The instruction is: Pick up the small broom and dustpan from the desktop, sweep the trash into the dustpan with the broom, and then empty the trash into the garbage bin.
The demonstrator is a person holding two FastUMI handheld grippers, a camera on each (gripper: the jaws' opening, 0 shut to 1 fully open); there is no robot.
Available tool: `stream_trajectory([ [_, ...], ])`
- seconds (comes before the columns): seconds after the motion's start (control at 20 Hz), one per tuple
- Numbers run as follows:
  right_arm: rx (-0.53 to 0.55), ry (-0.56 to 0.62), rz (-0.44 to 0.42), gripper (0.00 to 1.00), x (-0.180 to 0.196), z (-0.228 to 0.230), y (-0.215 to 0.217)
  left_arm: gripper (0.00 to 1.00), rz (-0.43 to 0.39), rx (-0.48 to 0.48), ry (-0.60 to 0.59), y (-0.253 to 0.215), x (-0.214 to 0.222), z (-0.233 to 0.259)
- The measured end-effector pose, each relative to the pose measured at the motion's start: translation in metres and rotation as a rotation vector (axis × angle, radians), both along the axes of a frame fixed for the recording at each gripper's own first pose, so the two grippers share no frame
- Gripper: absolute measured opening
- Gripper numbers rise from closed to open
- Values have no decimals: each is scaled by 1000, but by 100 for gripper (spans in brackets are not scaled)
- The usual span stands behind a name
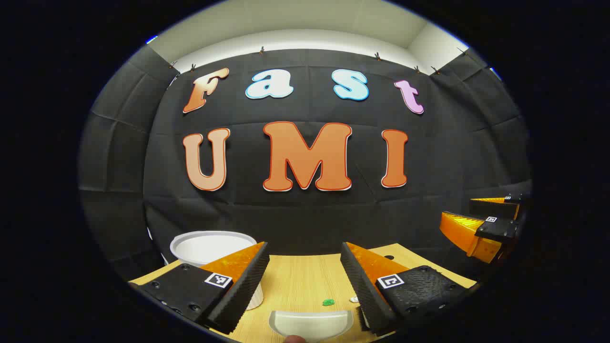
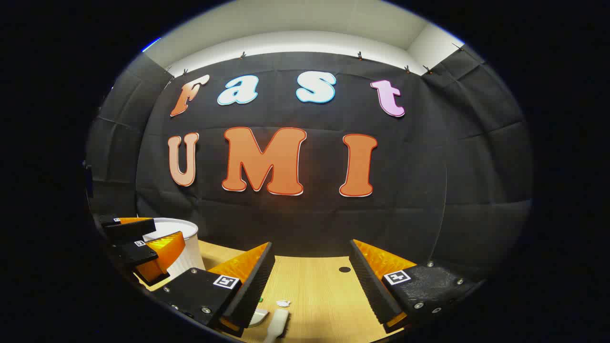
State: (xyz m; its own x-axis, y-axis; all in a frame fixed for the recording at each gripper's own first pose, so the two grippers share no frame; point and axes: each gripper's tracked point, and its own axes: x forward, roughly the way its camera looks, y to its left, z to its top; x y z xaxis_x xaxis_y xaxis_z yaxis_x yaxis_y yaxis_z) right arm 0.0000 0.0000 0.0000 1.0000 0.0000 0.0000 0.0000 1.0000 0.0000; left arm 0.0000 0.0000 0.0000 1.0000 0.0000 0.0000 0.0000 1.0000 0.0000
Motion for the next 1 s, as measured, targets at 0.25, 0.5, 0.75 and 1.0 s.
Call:
stream_trajectory([
  [0.25,5,22,-3,94,8,-8,-5,95,28,20,-7,1,4,0],
  [0.5,12,50,-4,94,13,-18,-5,95,25,29,-6,0,8,-3],
  [0.75,5,56,-4,94,17,-19,-6,95,23,32,-3,0,10,-5],
  [1.0,3,67,-36,94,15,-22,-18,95,21,38,-2,-4,10,-6],
])
